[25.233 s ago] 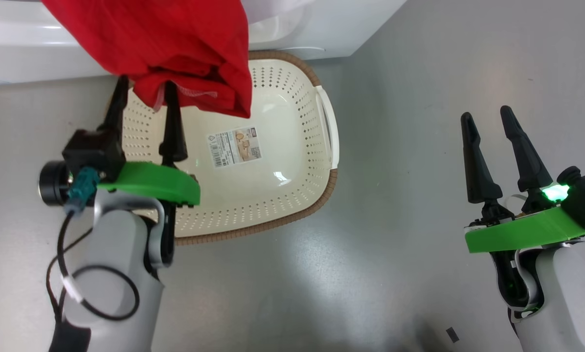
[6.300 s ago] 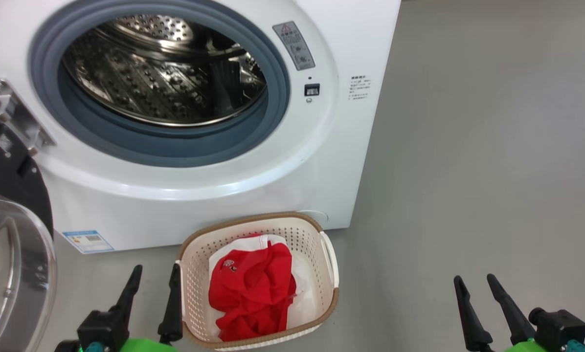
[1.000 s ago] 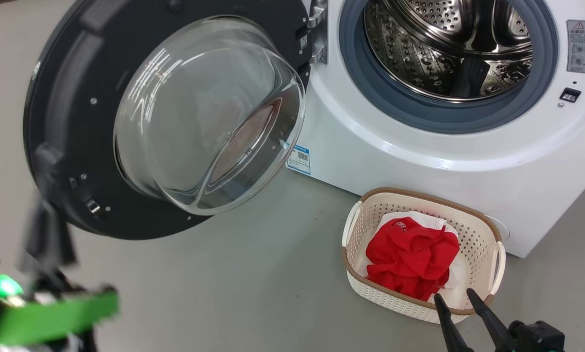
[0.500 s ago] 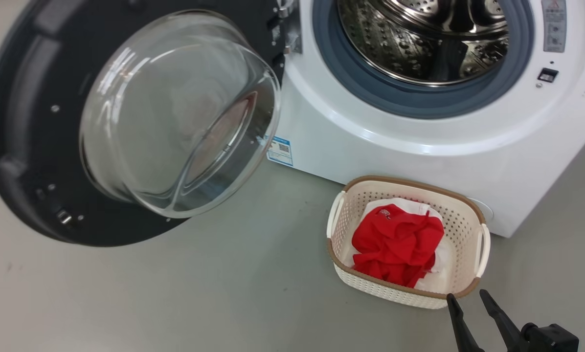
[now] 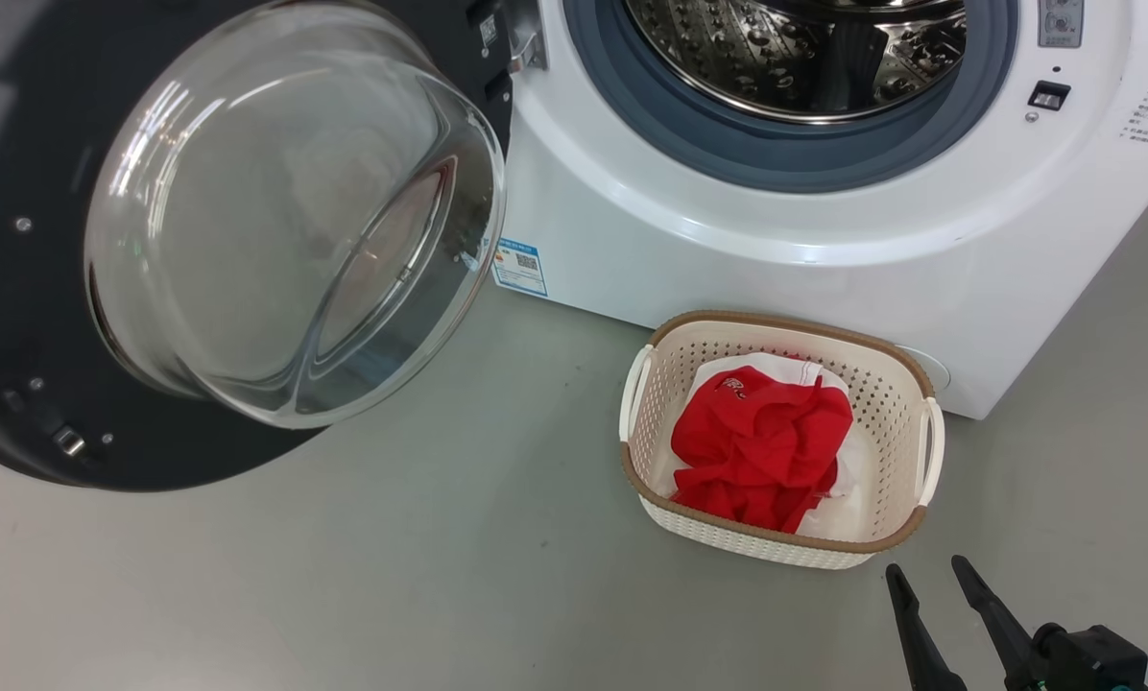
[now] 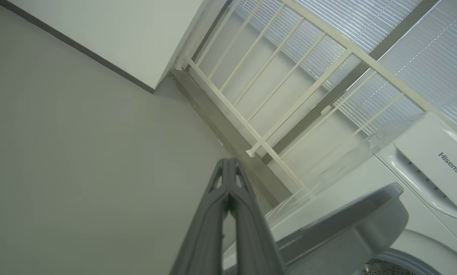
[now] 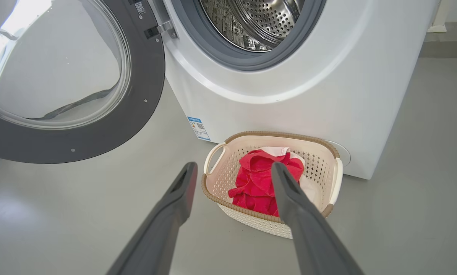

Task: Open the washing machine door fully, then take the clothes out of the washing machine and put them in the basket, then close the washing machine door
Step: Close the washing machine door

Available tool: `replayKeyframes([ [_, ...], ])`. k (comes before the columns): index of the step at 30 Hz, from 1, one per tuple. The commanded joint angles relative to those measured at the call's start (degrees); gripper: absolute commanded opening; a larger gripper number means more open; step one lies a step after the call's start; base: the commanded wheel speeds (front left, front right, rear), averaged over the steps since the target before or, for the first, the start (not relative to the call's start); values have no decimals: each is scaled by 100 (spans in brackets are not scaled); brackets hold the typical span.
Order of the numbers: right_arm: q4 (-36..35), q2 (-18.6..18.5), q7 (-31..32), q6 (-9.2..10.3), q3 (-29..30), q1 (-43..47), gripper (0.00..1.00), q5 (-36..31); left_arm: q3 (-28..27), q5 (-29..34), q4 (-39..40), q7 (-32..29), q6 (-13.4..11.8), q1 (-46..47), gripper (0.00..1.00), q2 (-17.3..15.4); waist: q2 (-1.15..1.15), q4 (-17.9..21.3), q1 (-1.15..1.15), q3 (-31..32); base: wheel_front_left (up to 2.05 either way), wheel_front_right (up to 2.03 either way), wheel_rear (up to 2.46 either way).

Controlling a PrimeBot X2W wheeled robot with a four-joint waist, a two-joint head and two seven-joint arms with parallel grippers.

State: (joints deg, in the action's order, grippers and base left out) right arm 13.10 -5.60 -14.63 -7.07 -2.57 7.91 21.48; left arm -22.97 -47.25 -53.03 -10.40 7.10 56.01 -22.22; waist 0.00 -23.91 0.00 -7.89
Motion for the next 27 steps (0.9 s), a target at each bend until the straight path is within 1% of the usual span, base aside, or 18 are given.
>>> replayKeyframes([
  [1,-140,-89,-37,-42,-129,-181,100,-28,56,-32,-10,-277,38,139,0,-509,0,12,0,-9,0,0,0],
  [2,-140,-89,-37,-42,-129,-181,100,-28,56,-32,-10,-277,38,139,0,-509,0,12,0,-9,0,0,0],
  [3,-133,-77,-37,-42,-138,-191,100,-32,170,-109,-156,-606,38,163,0,-574,0,23,0,-4,0,0,0],
  [4,-133,-77,-37,-42,-138,-191,100,-32,170,-109,-156,-606,38,163,0,-574,0,23,0,-4,0,0,0],
  [6,-128,-66,-37,-42,-152,-203,100,-33,317,-190,-210,-945,38,152,0,-613,0,36,0,0,0,0,0],
  [12,-116,-48,-37,-42,-168,-187,100,-16,792,-588,20,-1968,38,-117,0,-631,0,68,0,73,0,0,0],
  [19,-97,-11,-37,-42,-159,-122,100,-35,1152,-1083,522,-2586,38,-528,0,-677,0,101,0,235,0,0,0],
  [27,-77,64,-37,-42,-124,-47,100,-56,1606,-1727,1354,-3155,38,-972,0,-774,0,134,0,432,0,0,0],
])
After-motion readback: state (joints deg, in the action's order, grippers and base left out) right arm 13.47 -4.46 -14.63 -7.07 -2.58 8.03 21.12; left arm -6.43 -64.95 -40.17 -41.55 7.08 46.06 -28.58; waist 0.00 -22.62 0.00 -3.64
